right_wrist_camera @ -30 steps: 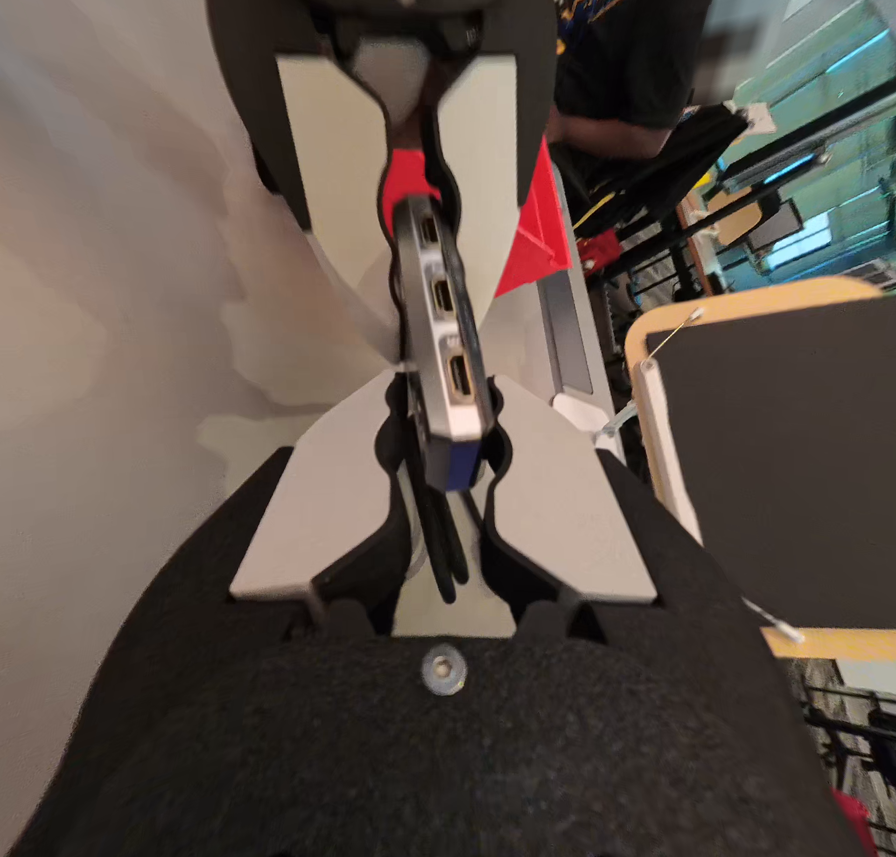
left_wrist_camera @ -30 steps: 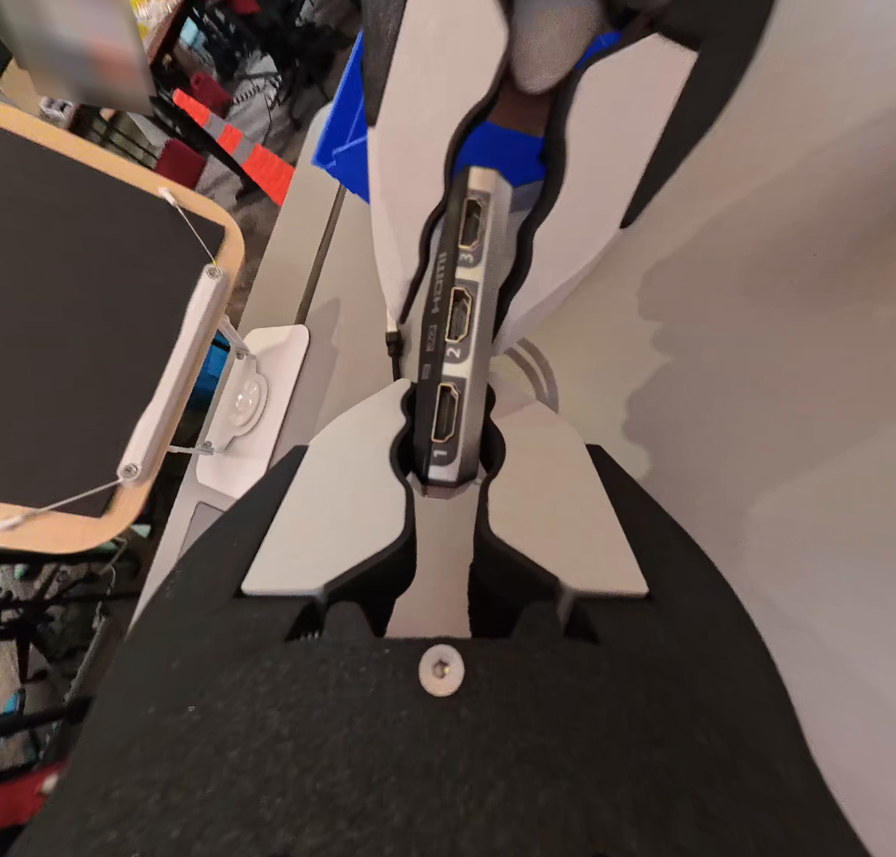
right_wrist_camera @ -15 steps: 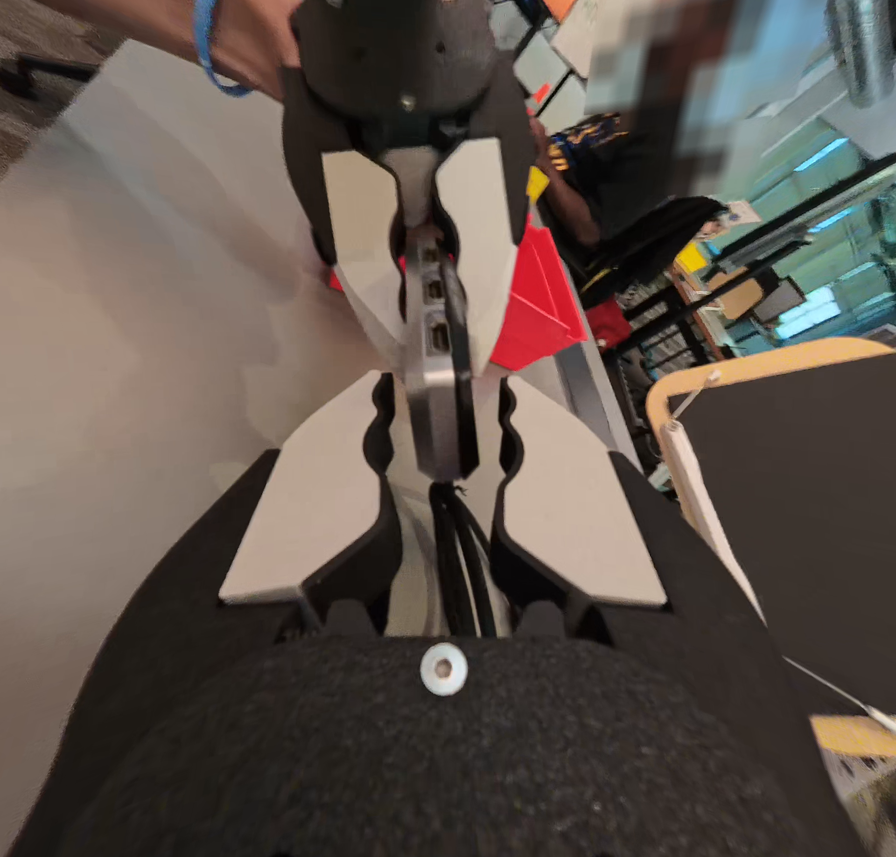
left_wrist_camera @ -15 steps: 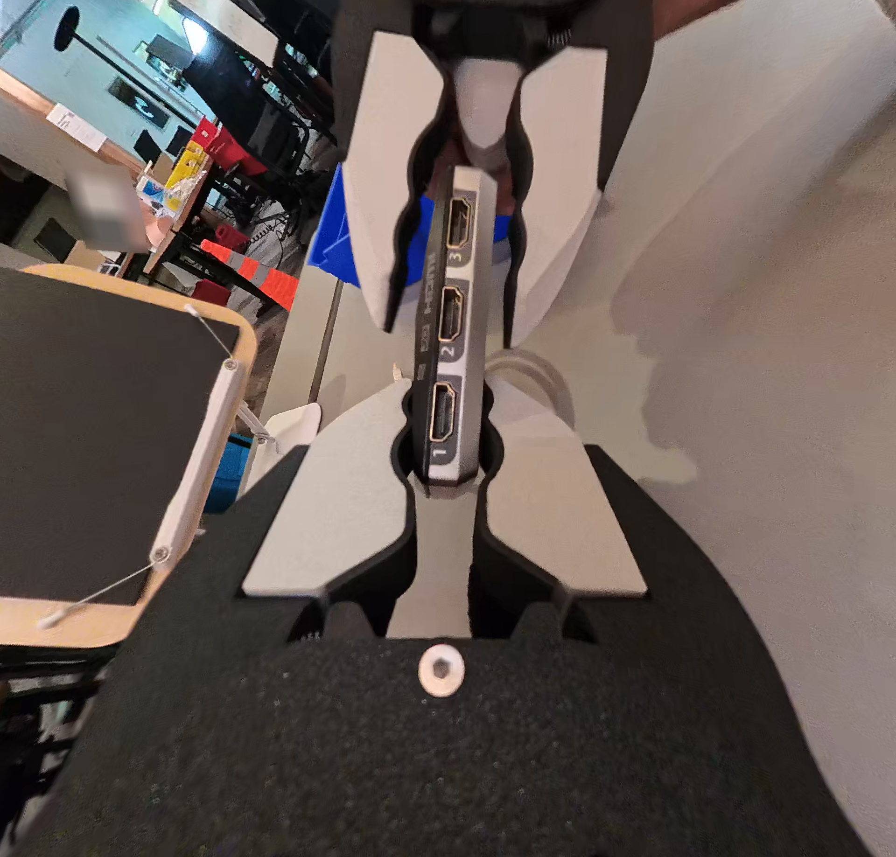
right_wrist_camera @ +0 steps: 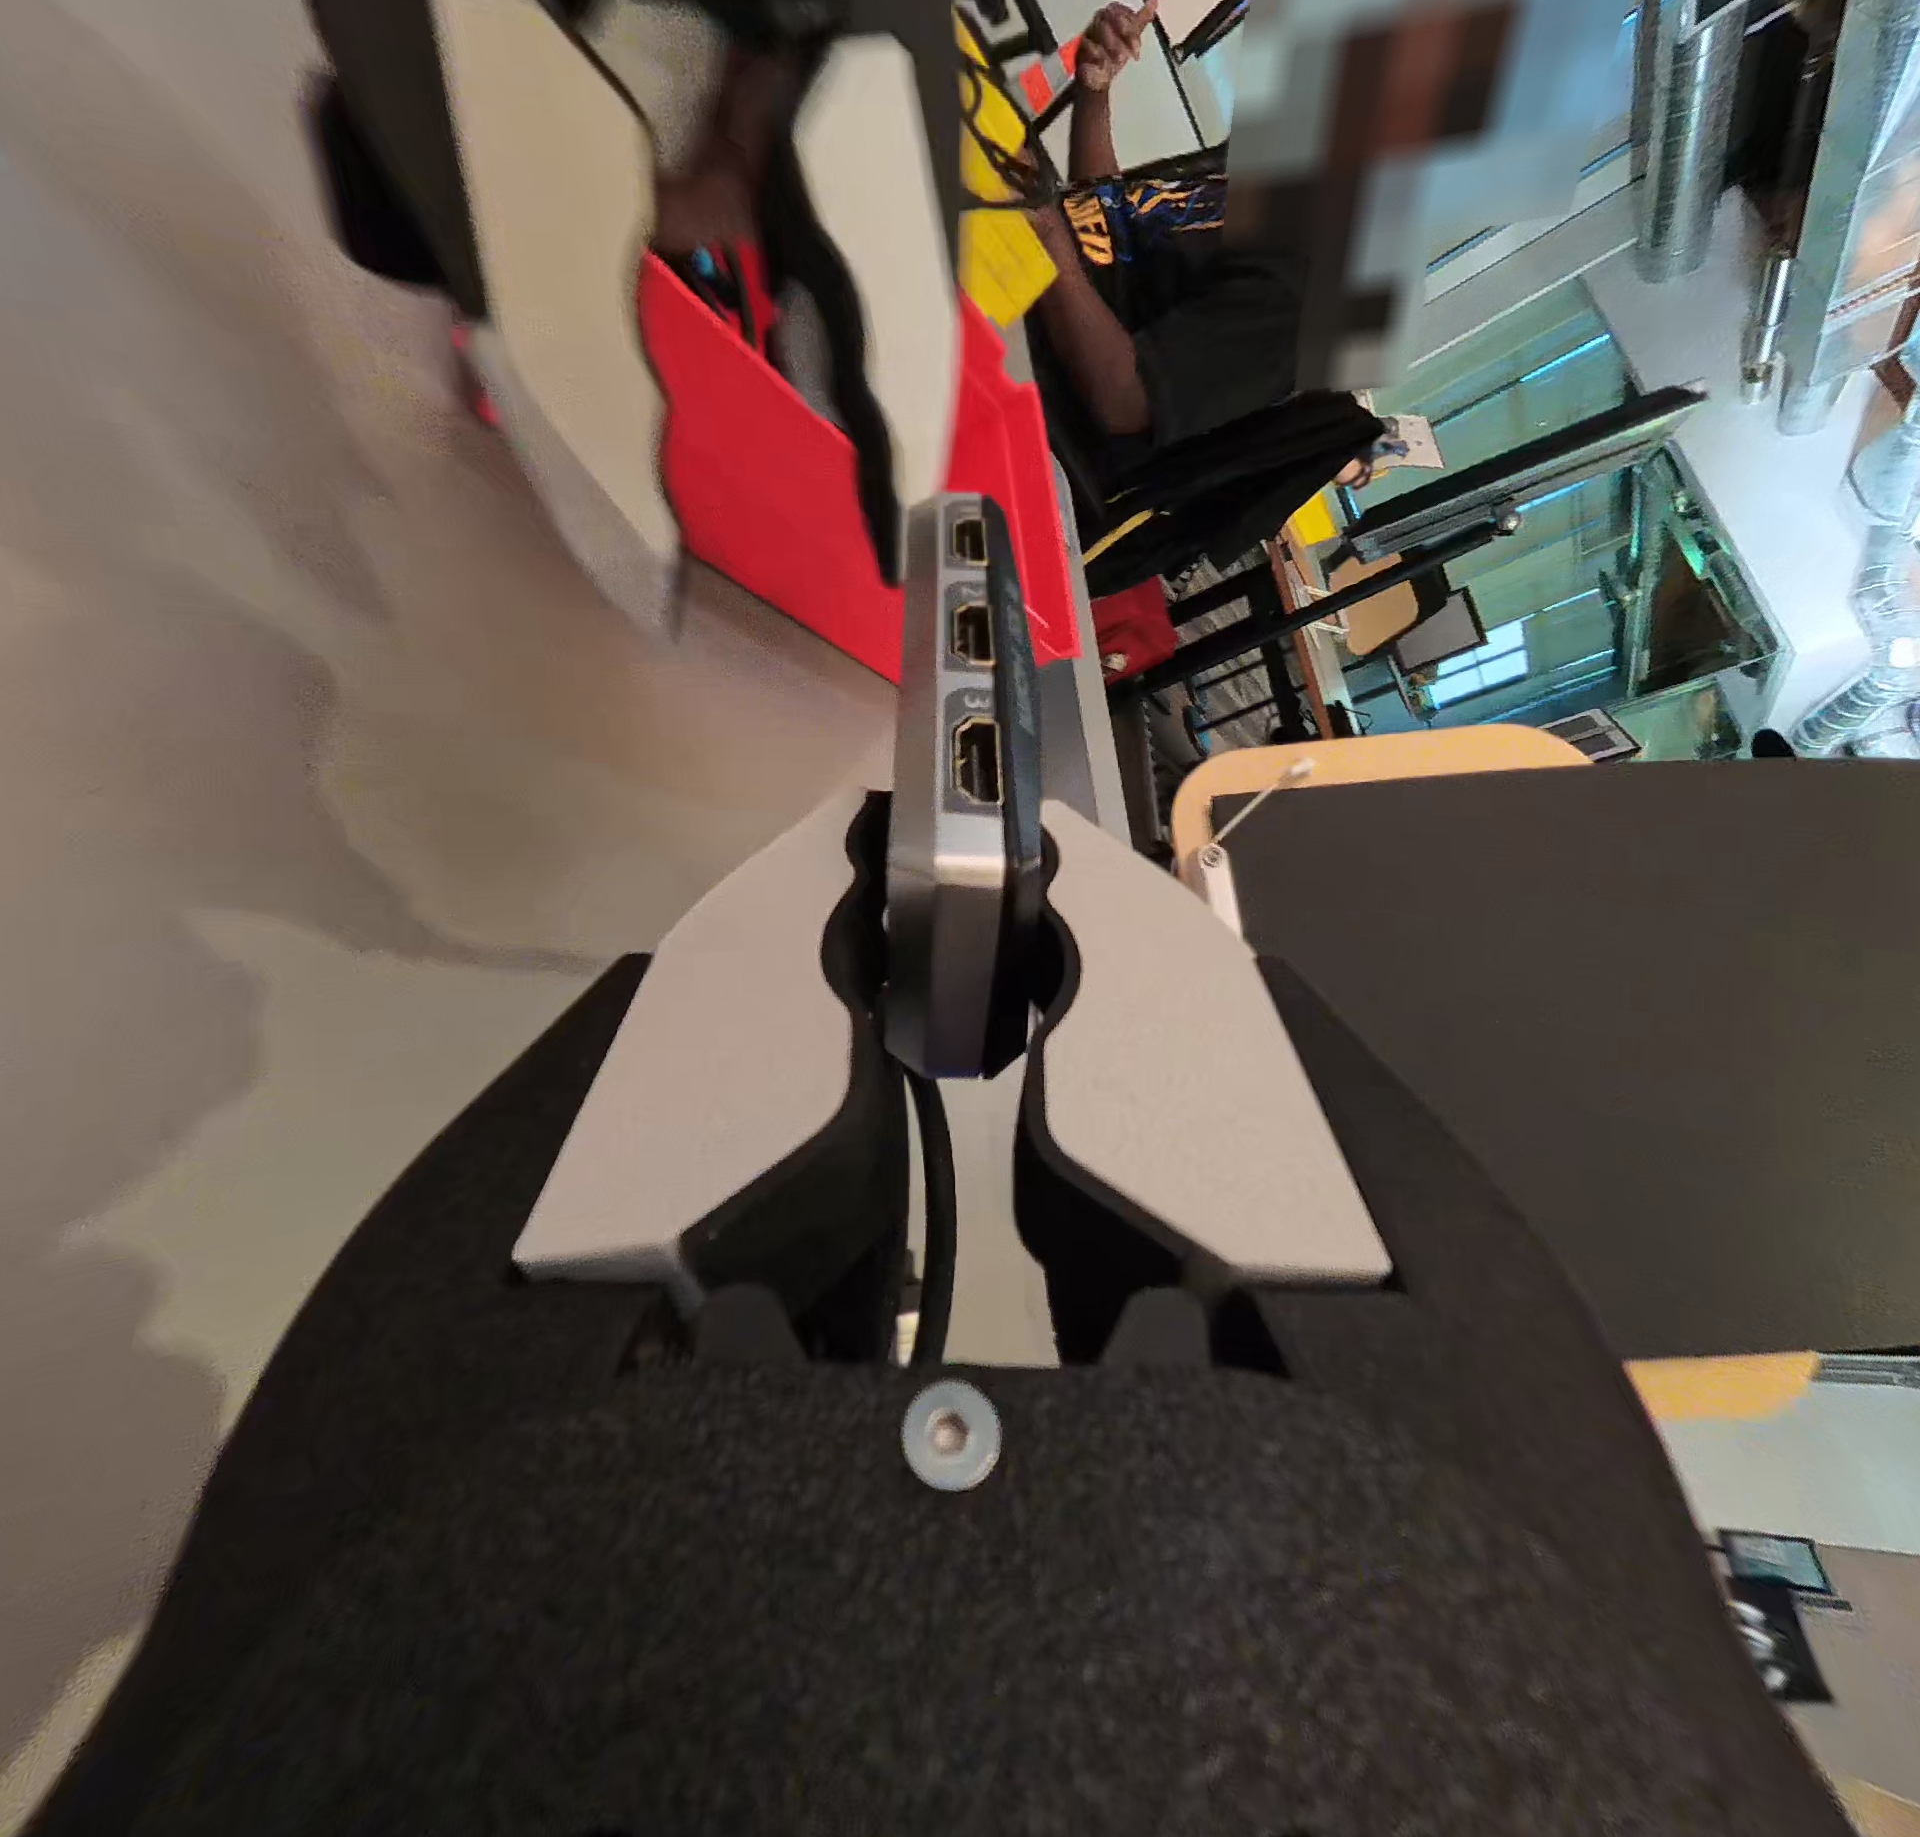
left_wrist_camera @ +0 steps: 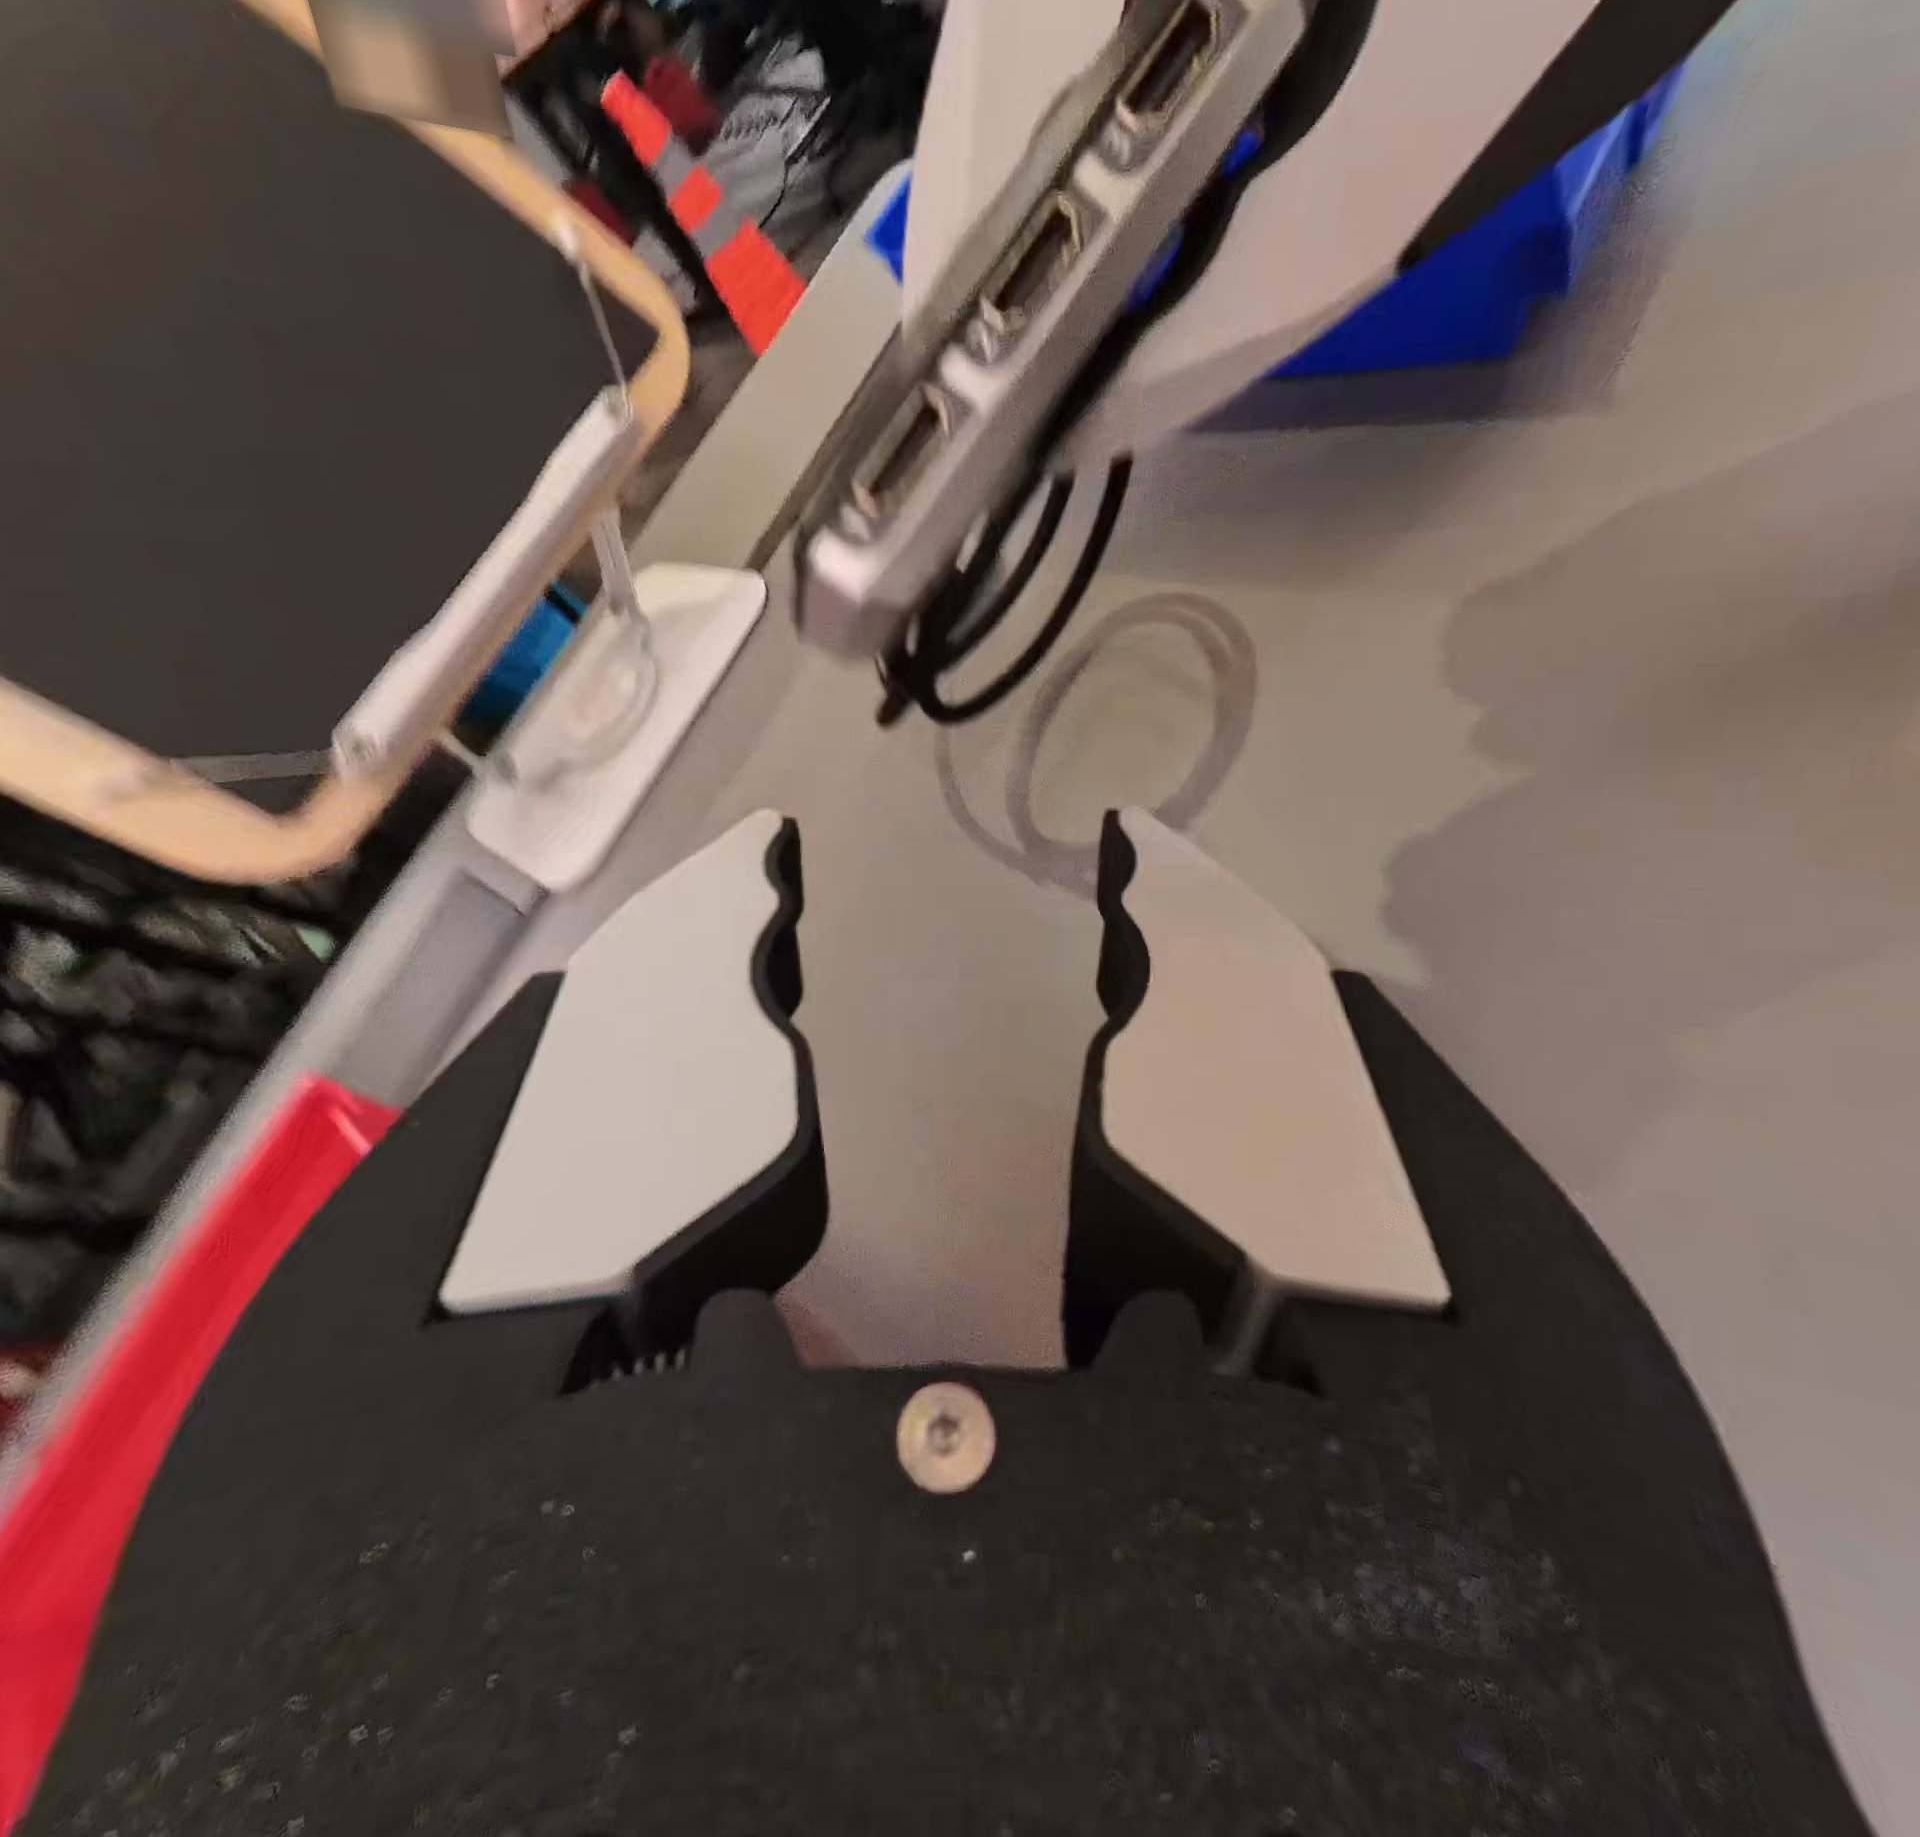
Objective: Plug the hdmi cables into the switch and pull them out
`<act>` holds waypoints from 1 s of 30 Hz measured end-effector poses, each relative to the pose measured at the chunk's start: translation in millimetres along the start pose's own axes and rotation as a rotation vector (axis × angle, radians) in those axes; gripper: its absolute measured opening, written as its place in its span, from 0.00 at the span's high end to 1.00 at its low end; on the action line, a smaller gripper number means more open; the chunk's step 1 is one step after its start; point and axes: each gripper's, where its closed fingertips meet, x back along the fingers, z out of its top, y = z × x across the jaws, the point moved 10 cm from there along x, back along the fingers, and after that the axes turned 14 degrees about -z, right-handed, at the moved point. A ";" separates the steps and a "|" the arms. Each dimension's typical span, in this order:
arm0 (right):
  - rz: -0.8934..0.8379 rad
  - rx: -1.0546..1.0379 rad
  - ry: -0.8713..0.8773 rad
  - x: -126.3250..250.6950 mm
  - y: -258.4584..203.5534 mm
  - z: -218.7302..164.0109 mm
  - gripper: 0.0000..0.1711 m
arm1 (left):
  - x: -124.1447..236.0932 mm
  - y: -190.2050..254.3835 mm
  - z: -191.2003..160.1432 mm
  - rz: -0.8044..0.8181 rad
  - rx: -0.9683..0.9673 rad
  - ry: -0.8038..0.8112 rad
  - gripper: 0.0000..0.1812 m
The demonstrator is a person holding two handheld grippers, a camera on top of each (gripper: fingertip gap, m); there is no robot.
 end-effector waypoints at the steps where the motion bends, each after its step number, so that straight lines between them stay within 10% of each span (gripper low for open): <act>1: -0.016 0.022 -0.001 -0.5 3.9 -2.6 0.87 | 6.1 10.0 -4.0 -0.003 0.077 0.022 0.70; 15: -0.067 0.077 0.005 -0.6 -35.8 -21.6 0.87 | 79.4 130.1 -99.8 -0.074 0.936 0.612 0.78; 30: -0.035 0.029 -0.013 8.1 -36.8 -24.7 0.86 | 133.8 14.8 -121.6 0.085 0.586 -0.180 0.81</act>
